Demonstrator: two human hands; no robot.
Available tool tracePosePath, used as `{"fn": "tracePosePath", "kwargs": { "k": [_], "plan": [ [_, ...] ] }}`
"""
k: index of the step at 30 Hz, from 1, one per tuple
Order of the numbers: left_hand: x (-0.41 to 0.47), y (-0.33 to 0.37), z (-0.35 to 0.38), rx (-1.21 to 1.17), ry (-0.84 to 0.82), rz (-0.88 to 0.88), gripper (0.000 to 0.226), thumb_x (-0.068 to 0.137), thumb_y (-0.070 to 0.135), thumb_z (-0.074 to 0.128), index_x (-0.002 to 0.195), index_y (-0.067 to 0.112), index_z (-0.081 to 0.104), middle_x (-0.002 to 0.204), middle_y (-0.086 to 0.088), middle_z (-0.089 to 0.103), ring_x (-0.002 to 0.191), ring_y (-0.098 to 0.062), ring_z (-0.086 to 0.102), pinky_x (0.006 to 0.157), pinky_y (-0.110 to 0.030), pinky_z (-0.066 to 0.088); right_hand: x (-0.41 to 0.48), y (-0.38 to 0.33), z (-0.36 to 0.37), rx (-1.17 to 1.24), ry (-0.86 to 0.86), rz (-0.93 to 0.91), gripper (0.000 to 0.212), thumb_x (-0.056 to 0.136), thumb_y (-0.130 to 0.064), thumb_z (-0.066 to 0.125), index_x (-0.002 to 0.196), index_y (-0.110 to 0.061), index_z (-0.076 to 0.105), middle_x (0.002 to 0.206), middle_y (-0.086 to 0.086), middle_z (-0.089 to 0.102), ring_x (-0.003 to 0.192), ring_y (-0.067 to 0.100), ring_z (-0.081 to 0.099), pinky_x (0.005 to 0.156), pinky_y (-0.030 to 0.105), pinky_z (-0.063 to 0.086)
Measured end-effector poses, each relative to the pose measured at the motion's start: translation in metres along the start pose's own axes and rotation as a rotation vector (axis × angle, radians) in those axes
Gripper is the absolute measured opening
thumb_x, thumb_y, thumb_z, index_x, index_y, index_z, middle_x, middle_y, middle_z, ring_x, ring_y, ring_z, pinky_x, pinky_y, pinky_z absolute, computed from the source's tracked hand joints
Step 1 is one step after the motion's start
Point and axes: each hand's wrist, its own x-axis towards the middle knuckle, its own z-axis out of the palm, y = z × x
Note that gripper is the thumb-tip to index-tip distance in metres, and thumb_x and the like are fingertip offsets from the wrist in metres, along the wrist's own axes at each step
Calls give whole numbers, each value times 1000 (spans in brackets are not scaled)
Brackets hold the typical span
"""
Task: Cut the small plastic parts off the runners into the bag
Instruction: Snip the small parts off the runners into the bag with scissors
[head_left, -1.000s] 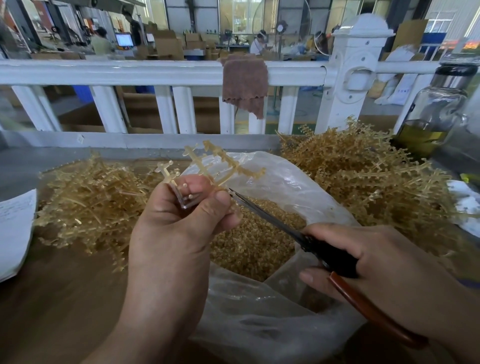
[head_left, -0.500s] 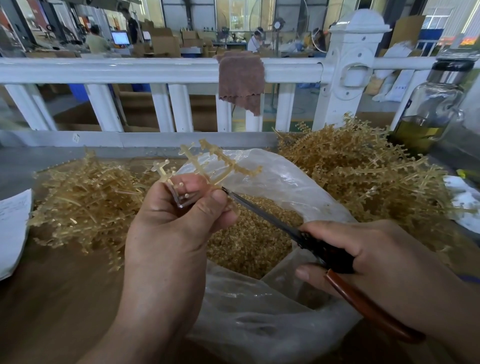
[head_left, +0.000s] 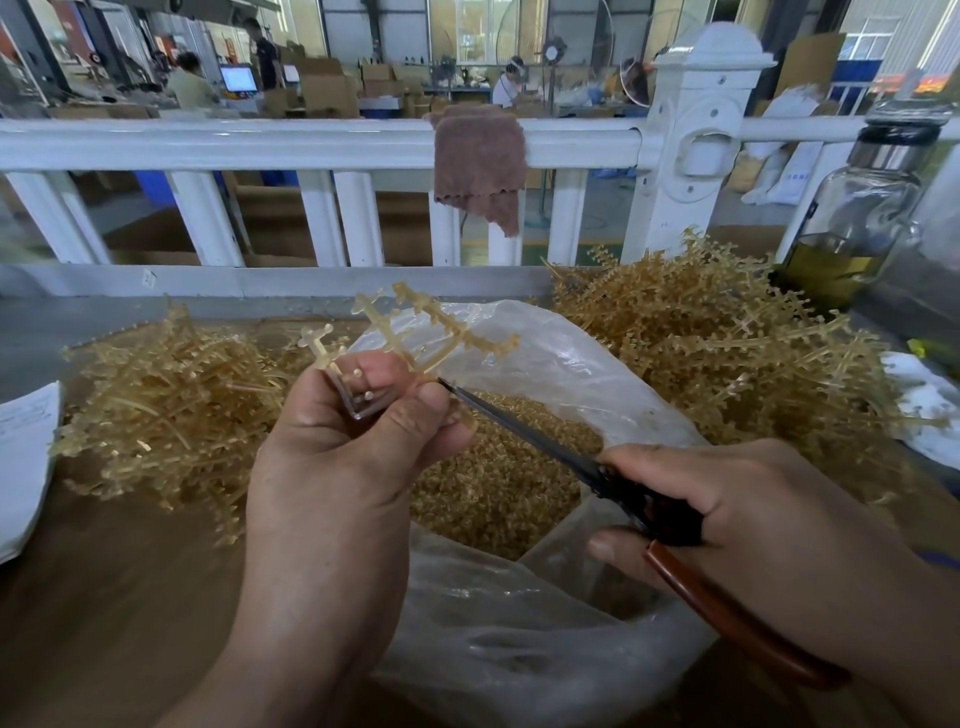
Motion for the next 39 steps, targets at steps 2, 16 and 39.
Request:
{"fn": "tracePosePath", "kwargs": {
  "k": [2, 16, 39],
  "plan": [
    [0, 0, 0, -15, 2, -8, 18, 72, 15, 73, 86, 20, 63, 77, 12, 62, 77, -11, 68, 71, -25, 58, 0, -1, 0, 1, 1, 4, 26, 80, -58, 62, 88, -33, 66, 60, -19, 58, 56, -2, 58, 48, 15, 43],
    [-3, 1, -1, -13, 19, -29, 15, 73, 17, 72, 83, 19, 61, 76, 5, 63, 71, -13, 66, 67, -26, 58, 0, -1, 2, 30, -36, 34, 32, 79, -61, 62, 87, -31, 66, 64, -14, 59, 58, 2, 58, 49, 14, 37],
    [-4, 2, -3, 39, 35, 6, 11, 75, 20, 73, 82, 22, 65, 78, 3, 66, 74, -17, 69, 69, -24, 56, -1, -8, 9, -4, 43, 63, 42, 79, -73, 48, 97, -38, 62, 70, -16, 62, 64, 3, 59, 57, 26, 46]
  ]
}}
